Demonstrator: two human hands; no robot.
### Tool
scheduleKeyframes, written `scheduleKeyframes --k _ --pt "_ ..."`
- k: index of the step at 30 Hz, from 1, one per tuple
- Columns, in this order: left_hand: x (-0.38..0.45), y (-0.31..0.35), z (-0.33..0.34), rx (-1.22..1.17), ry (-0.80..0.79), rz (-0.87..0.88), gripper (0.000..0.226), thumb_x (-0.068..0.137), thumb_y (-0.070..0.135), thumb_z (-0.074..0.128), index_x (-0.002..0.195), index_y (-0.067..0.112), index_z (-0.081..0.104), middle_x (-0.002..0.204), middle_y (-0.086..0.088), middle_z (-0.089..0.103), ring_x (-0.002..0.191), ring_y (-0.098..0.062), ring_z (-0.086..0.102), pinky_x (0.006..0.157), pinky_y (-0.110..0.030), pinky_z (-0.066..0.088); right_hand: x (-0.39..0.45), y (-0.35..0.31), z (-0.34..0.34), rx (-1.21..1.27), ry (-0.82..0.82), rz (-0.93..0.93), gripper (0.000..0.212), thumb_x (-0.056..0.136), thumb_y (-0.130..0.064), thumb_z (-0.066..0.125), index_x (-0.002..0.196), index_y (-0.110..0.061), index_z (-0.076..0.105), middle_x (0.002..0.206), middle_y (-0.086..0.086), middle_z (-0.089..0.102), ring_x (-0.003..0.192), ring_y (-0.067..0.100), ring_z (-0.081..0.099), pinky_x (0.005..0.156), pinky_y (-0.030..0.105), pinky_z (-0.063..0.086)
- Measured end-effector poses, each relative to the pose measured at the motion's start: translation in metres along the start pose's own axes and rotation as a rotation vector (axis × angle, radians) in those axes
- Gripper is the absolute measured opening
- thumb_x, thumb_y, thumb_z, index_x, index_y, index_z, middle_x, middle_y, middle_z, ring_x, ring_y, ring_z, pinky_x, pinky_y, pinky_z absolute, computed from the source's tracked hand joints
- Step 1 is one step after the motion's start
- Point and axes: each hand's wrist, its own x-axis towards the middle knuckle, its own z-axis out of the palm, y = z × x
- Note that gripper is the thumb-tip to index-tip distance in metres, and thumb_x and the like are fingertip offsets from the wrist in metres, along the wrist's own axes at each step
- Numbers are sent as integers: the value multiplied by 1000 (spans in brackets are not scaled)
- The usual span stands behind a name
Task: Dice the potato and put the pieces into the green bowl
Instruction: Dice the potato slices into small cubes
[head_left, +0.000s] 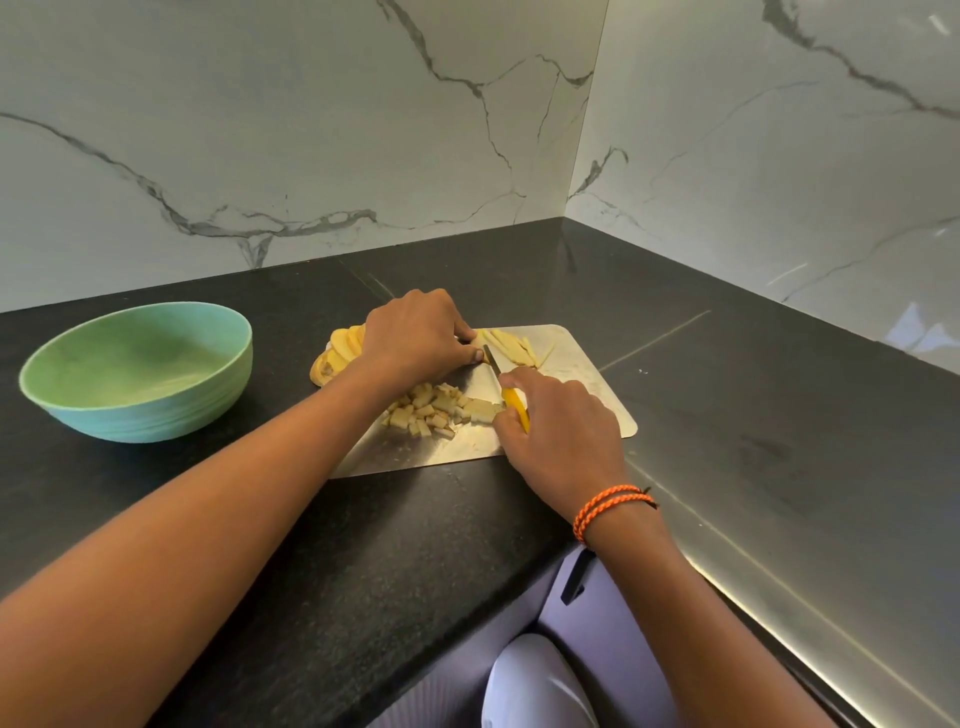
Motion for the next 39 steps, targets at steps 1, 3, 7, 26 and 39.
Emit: scheduleKeyframes --k 1,3,7,26,39 --pt "0 0 0 0 1 2 39 89 60 76 119 35 79 105 11 79 69 -7 57 56 -27 43 -3 1 -1 -5 -3 0 40 101 -37 49 141 -33 53 103 3 66 91 22 58 72 35 44" --pt "0 -1 0 0 1 8 39 89 60 77 119 35 79 108 11 79 69 -7 57 57 -28 44 -9 3 -4 -29 -5 9 40 102 -38 47 142 -32 52 99 2 65 85 19 54 69 33 40" --pt "-1 0 0 -1 5 16 40 89 58 77 120 33 79 110 10 79 69 -8 57 56 -26 44 -14 10 -8 -43 20 38 41 102 -39 48 142 -32 53 92 -1 65 80 15 57 66 31 46" --pt "0 -7 0 -106 50 -27 24 85 55 82 101 36 84 95 14 79 72 -7 60 67 -31 56 42 -5 16 6 68 11 40 99 -35 50 138 -31 58 109 9 67 99 28 61 76 37 44" --pt "-5 -5 4 -62 101 21 15 84 53 81 84 39 79 91 18 75 85 -11 68 71 -34 59 43 -5 17 -23 34 -12 40 100 -35 49 139 -30 58 117 9 66 104 30 61 81 38 46"
